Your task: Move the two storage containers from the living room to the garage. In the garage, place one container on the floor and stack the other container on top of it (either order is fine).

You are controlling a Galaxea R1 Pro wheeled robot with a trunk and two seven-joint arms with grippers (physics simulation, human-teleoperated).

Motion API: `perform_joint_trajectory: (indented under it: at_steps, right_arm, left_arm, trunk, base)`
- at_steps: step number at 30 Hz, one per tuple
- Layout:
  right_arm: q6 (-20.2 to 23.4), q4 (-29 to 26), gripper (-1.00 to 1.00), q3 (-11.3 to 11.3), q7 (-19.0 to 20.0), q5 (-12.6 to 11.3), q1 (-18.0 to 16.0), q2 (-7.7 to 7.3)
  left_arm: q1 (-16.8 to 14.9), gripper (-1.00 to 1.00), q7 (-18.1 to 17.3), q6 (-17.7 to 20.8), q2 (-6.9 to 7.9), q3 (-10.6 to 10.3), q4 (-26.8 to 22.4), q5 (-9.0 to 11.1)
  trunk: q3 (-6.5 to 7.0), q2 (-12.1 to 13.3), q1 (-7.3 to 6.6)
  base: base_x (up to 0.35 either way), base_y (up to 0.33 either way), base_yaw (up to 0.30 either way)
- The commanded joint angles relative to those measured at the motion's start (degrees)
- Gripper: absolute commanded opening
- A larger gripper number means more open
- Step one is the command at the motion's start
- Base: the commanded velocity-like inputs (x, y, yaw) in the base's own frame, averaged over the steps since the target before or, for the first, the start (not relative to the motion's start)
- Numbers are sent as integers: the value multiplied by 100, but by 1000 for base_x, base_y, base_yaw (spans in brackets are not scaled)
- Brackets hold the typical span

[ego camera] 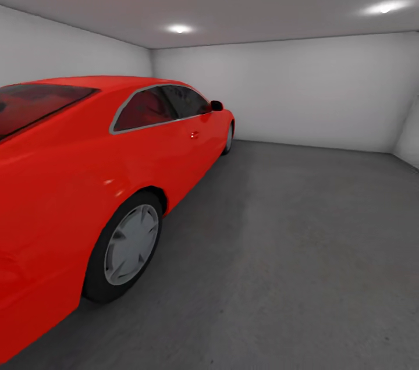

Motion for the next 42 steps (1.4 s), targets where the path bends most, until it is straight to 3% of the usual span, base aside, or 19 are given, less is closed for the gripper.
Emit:
perform_joint_trajectory:
  at_steps: [1,42]
  right_arm:
    - [-20,1,100,47,5,-61,-1,-1]
    - [-20,1,100,41,11,-64,1,-18]
  left_arm:
    - [-1,100,1,-10,1,-1,-1,1]
    - [-1,100,1,-10,-1,-1,-3,1]
  trunk:
    - [-4,-2,0]
    - [-4,-2,0]
  base:
    - [0,0,-245]
    - [0,0,-245]
